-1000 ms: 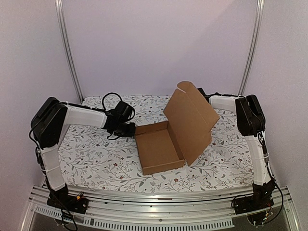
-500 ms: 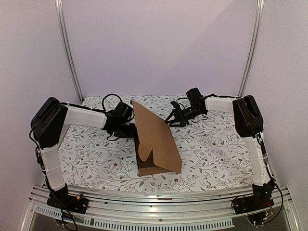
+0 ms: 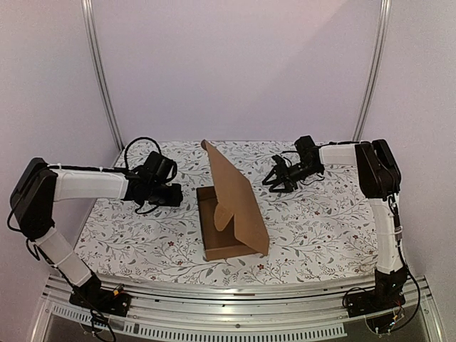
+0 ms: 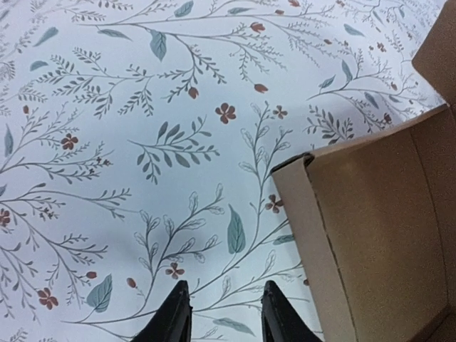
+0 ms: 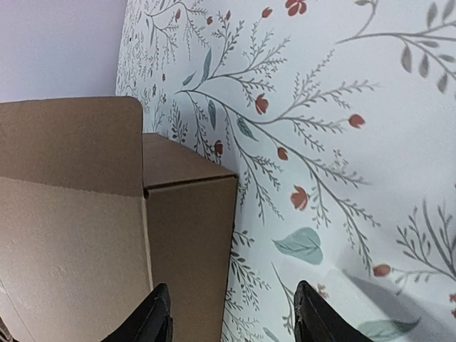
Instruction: Fold the paper box
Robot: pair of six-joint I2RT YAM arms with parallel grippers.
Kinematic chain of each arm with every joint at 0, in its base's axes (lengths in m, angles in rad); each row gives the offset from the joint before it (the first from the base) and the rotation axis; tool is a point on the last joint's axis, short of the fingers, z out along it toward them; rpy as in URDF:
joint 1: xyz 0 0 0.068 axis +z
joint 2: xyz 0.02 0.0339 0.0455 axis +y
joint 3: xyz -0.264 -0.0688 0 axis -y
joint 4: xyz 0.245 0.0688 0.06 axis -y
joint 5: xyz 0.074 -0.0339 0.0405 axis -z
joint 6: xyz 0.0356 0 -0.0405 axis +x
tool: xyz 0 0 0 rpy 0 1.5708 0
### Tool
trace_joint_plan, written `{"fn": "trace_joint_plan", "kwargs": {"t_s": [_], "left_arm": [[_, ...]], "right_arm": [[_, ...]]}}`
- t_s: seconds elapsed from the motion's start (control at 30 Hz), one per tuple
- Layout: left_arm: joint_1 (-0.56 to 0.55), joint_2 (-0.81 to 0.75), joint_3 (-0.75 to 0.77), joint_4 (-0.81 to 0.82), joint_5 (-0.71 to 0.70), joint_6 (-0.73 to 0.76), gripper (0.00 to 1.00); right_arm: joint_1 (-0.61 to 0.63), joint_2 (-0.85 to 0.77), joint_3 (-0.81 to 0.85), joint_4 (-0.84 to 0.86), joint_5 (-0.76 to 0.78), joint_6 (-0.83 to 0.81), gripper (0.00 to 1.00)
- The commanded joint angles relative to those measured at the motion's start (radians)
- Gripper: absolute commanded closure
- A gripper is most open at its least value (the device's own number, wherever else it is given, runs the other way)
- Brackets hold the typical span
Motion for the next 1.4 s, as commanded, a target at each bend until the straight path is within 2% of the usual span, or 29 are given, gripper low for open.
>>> {"fn": "trace_joint_plan", "kwargs": {"t_s": [0.0, 0.17, 0.33, 0.5, 0.6, 0.8, 0.97, 1.1, 1.2, 1.27, 1.37], "left_arm": [[0.025, -0.079, -0.048, 0.07, 0.039, 0.105, 0.63], [0.01, -0.15, 0.007, 0.108, 0.133, 0.223, 0.59], [-0.02, -0.145, 0.067, 0.045, 0.165, 0.23, 0.59], [-0.198, -0.144, 0.062, 0.075, 0.311, 0.27, 0.58], [-0.303, -0.103, 0.15, 0.014, 0.293, 0.306, 0.58], [-0.407, -0.011, 0.282, 0.077, 0.292, 0.321, 0.58], [-0.419, 0.036, 0.337, 0.057, 0.237, 0.358, 0.58], [-0.405, -0.028, 0.24, 0.039, 0.115, 0.363, 0.56], [-0.36, -0.06, 0.168, 0.024, 0.085, 0.378, 0.52], [-0.319, -0.044, 0.179, 0.016, 0.086, 0.422, 0.51], [-0.274, 0.017, 0.288, -0.028, 0.118, 0.504, 0.5]], "right_arm": [[-0.062, -0.176, -0.098, -0.082, 0.002, -0.106, 0.41], [-0.078, -0.372, -0.216, -0.248, 0.057, -0.327, 0.36], [-0.078, -0.574, -0.374, -0.354, 0.092, -0.509, 0.32], [-0.07, -0.863, -0.582, -0.316, 0.156, -0.667, 0.27], [-0.056, -0.943, -0.628, -0.359, 0.16, -0.73, 0.26], [-0.027, -1.017, -0.665, -0.408, 0.143, -0.802, 0.25], [-0.027, -1.069, -0.682, -0.405, 0.108, -0.812, 0.22], [-0.025, -1.08, -0.685, -0.435, 0.055, -0.834, 0.19], [0.004, -1.101, -0.69, -0.433, 0.05, -0.857, 0.17], [0.026, -1.101, -0.691, -0.429, 0.043, -0.864, 0.16], [0.036, -1.086, -0.686, -0.412, 0.037, -0.851, 0.16]]}}
